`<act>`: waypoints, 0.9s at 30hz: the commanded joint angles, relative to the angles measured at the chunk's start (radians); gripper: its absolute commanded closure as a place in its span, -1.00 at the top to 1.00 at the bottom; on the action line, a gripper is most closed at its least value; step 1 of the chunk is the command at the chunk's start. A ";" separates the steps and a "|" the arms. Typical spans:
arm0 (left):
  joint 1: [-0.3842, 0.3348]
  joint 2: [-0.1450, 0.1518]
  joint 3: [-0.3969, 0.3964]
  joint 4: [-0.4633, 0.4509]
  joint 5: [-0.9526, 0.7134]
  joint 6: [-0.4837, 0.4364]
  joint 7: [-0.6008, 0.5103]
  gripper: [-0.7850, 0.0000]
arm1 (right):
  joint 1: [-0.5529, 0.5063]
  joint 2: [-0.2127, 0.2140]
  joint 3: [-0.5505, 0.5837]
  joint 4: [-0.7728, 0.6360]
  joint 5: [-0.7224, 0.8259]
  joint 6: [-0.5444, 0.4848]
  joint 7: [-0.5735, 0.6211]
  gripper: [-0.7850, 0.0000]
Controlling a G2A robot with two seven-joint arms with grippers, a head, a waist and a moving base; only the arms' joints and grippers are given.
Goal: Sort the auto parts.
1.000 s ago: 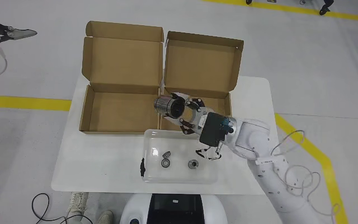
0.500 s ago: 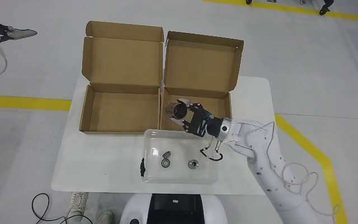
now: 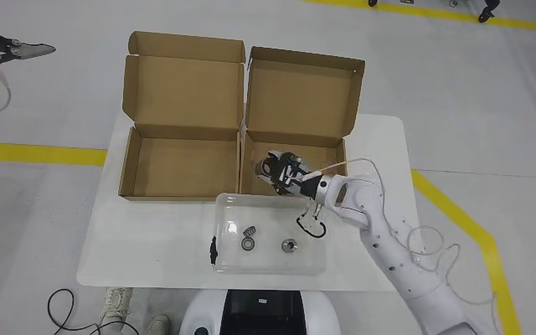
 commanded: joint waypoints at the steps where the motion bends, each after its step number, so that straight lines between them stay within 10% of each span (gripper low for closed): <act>1: 0.000 0.000 0.000 0.000 0.000 0.000 0.000 1.00 | 0.019 -0.007 -0.016 0.030 0.019 0.027 0.028 -1.00; 27: 0.000 0.000 0.000 0.000 0.000 0.000 0.000 1.00 | 0.235 -0.108 -0.189 0.372 0.146 0.142 0.158 -1.00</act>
